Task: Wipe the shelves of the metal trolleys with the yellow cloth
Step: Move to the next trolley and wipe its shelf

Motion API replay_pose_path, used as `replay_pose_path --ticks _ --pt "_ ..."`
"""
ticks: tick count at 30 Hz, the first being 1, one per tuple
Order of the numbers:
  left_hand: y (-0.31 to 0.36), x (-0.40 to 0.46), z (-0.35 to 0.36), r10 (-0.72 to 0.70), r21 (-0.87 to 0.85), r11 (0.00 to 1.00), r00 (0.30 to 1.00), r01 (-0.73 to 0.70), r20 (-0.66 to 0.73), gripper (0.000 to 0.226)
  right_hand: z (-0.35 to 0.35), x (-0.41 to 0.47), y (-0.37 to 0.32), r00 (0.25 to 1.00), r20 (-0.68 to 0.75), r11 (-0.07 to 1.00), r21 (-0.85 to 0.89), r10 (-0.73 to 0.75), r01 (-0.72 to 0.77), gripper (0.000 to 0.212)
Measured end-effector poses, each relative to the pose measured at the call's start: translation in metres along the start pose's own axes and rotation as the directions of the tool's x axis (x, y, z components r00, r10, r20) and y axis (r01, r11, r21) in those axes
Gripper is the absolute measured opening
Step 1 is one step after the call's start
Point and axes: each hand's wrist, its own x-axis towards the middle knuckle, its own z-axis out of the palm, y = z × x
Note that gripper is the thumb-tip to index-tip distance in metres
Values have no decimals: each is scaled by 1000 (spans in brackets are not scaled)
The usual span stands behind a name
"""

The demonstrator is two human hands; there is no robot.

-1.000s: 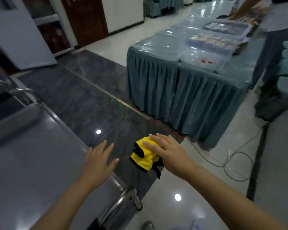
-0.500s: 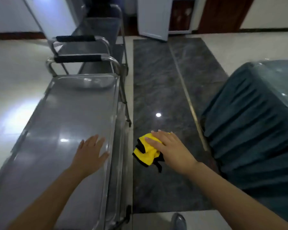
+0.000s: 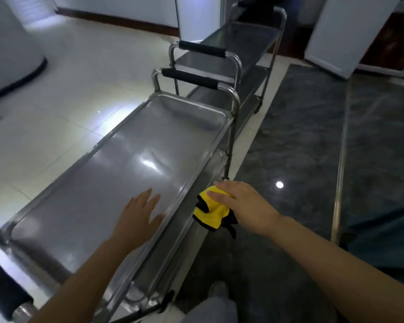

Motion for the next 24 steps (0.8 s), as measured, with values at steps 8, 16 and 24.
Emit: replay_pose_path --ticks 8,16,24 --pt "29 34 -4 -161 -34 986 987 160 -27 62 -29 68 67 963 8 963 -42 -268 268 74" --pt "107 17 0 -441 -215 892 869 396 -226 76 -31 125 127 821 177 840 82 -542 537 69" --pt "172 -1 41 -689 -213 723 704 657 -170 75 -26 149 153 649 258 688 103 -716 718 79"
